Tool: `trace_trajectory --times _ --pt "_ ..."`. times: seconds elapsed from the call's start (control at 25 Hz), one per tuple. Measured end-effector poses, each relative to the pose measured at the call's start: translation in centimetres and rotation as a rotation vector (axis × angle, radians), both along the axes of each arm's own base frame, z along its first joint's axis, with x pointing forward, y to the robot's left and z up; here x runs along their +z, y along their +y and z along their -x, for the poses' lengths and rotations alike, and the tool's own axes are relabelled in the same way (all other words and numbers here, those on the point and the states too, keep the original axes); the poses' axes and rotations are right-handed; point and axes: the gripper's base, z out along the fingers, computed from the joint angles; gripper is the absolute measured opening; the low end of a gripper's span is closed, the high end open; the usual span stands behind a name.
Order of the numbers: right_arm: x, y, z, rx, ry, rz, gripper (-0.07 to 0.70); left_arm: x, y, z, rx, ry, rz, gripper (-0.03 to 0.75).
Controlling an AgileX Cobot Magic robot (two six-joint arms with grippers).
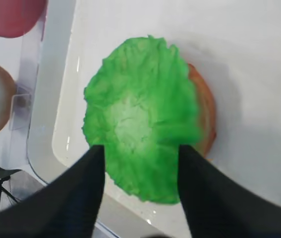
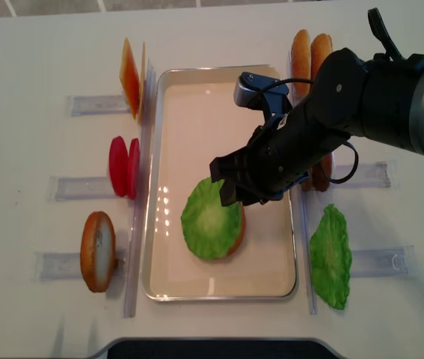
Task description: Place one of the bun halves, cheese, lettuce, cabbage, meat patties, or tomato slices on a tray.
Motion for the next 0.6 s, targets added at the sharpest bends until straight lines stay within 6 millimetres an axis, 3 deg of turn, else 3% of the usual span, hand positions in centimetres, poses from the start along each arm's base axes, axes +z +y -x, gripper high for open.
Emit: trace_trajectory --times 0.2,0.6 --pt "-0.14 -0.21 -0.05 -0.045 0.025 0.025 0.459 0.0 0.0 0.0 0.0 0.0 0.0 0.453" --pt "0.05 -0.78 -0.11 -0.12 0.042 0.077 0.475 0.0 0.0 0.0 0.0 0.0 0.0 0.453"
